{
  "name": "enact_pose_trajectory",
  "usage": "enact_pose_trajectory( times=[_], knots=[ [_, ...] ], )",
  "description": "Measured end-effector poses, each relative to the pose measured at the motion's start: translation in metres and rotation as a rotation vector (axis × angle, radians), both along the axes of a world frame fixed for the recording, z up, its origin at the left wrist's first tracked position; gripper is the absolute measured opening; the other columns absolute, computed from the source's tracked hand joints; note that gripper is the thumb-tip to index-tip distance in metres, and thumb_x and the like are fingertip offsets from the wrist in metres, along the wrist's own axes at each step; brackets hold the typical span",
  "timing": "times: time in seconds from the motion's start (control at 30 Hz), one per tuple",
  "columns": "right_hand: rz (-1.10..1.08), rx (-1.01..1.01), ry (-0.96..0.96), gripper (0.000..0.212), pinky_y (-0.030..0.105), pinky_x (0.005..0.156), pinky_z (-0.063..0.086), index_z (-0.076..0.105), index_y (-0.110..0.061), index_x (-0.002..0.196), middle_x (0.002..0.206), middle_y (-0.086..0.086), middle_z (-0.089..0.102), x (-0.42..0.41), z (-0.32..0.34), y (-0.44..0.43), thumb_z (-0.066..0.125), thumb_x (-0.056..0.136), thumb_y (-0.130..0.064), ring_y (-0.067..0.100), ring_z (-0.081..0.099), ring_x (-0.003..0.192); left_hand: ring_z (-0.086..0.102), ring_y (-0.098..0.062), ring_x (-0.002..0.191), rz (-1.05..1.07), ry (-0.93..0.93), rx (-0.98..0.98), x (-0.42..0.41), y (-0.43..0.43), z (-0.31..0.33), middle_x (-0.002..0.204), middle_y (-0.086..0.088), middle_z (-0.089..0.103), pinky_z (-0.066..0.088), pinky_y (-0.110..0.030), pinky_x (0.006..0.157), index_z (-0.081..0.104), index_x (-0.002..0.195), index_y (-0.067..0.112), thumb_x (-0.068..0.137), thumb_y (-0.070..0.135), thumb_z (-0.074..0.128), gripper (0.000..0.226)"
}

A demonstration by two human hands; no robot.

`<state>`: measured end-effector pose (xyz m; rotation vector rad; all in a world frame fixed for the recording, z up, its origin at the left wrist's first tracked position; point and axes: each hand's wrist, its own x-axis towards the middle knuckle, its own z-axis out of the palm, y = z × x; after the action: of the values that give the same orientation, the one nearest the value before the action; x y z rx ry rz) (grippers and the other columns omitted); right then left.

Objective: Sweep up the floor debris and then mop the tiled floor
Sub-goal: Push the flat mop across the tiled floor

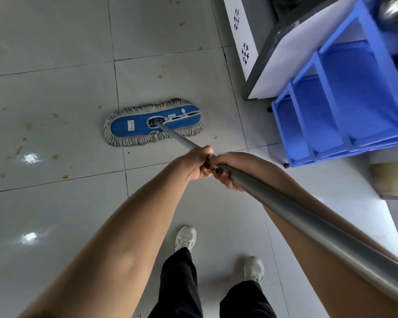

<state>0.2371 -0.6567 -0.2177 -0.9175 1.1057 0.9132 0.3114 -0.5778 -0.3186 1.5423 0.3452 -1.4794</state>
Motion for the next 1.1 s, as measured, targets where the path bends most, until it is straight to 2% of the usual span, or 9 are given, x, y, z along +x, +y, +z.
enact_pose_trajectory(
  times=[0.07, 0.2, 0.33, 0.5, 0.63, 0.77, 0.87, 1.0, 1.1],
  knots=[
    [0.037, -0.021, -0.004, 0.041, 0.008, 0.031, 0.031, 0.046, -0.012, 0.066, 0.035, -0.006, 0.045, -0.016, 0.003, -0.011, 0.042, 0.098, -0.036, 0.001, 0.038, 0.023, 0.035, -0.011, 0.040, 0.005, 0.003, -0.001, -0.018, -0.010, 0.002, 0.056, -0.003, 0.035, 0.025, -0.014, 0.033, 0.035, 0.071, 0.012, 0.094, 0.015, 0.035, 0.024],
    [0.078, -0.044, -0.005, 0.038, 0.009, 0.031, 0.030, 0.045, -0.012, 0.067, 0.041, -0.004, 0.044, -0.064, 0.006, -0.045, 0.043, 0.099, -0.032, 0.001, 0.037, 0.024, 0.033, -0.007, 0.028, -0.003, 0.006, -0.020, -0.069, -0.042, 0.008, 0.036, 0.001, 0.036, 0.023, -0.014, 0.032, 0.034, 0.068, 0.013, 0.092, 0.012, 0.034, 0.025],
    [0.143, -0.084, -0.004, 0.036, 0.009, 0.031, 0.029, 0.044, -0.010, 0.071, 0.057, -0.001, 0.040, -0.124, 0.014, -0.091, 0.043, 0.099, -0.032, 0.002, 0.036, 0.024, 0.027, -0.007, 0.032, -0.070, 0.048, -0.021, -0.129, -0.086, 0.018, 0.040, 0.002, 0.032, 0.021, -0.016, 0.034, 0.032, 0.064, 0.015, 0.093, 0.013, 0.032, 0.029],
    [0.199, -0.113, 0.018, 0.035, 0.008, 0.031, 0.028, 0.044, -0.010, 0.072, 0.039, -0.003, 0.042, -0.193, 0.025, -0.145, 0.043, 0.099, -0.033, 0.003, 0.036, 0.023, 0.027, -0.008, 0.031, -0.132, 0.089, -0.035, -0.198, -0.139, 0.035, 0.036, 0.000, 0.036, 0.021, -0.014, 0.032, 0.033, 0.063, 0.015, 0.092, 0.012, 0.031, 0.030],
    [0.236, -0.145, 0.082, 0.036, 0.007, 0.029, 0.029, 0.043, -0.009, 0.070, 0.034, -0.002, 0.040, -0.231, 0.037, -0.180, 0.046, 0.097, -0.032, 0.005, 0.034, 0.022, 0.032, -0.007, 0.030, -0.157, 0.107, -0.063, -0.240, -0.174, 0.045, 0.035, -0.002, 0.043, 0.024, -0.013, 0.030, 0.036, 0.064, 0.012, 0.092, 0.011, 0.030, 0.028],
    [0.327, -0.259, 0.105, 0.032, 0.007, 0.030, 0.027, 0.042, -0.009, 0.069, 0.031, 0.000, 0.038, -0.256, 0.040, -0.187, 0.046, 0.095, -0.027, 0.007, 0.031, 0.020, 0.031, -0.007, 0.032, -0.168, 0.138, -0.082, -0.270, -0.186, 0.046, 0.037, -0.002, 0.041, 0.024, -0.014, 0.030, 0.035, 0.059, 0.012, 0.086, 0.006, 0.027, 0.028],
    [0.395, -0.300, 0.106, 0.031, 0.009, 0.033, 0.025, 0.042, -0.007, 0.071, 0.044, 0.002, 0.040, -0.266, 0.039, -0.183, 0.043, 0.095, -0.026, 0.008, 0.029, 0.021, 0.030, -0.007, 0.031, -0.131, 0.150, -0.078, -0.282, -0.183, 0.046, 0.036, 0.000, 0.037, 0.023, -0.013, 0.031, 0.034, 0.056, 0.013, 0.081, 0.005, 0.026, 0.027],
    [0.318, -0.303, 0.096, 0.043, 0.003, 0.032, 0.021, 0.037, -0.009, 0.064, 0.054, 0.002, 0.032, -0.259, 0.036, -0.170, 0.041, 0.097, -0.036, 0.006, 0.024, 0.016, 0.031, -0.007, 0.027, -0.057, 0.107, -0.053, -0.280, -0.179, 0.046, 0.032, -0.002, 0.039, 0.023, -0.012, 0.030, 0.035, 0.058, 0.010, 0.086, 0.006, 0.027, 0.029],
    [0.268, -0.316, -0.006, 0.044, 0.006, 0.025, 0.017, 0.036, -0.009, 0.059, 0.052, 0.002, 0.032, -0.251, 0.029, -0.171, 0.039, 0.099, -0.025, 0.004, 0.024, 0.015, 0.033, -0.008, 0.024, 0.051, 0.070, -0.015, -0.273, -0.178, 0.040, 0.029, -0.001, 0.036, 0.023, -0.012, 0.029, 0.033, 0.061, 0.011, 0.090, 0.008, 0.031, 0.029]
  ],
)
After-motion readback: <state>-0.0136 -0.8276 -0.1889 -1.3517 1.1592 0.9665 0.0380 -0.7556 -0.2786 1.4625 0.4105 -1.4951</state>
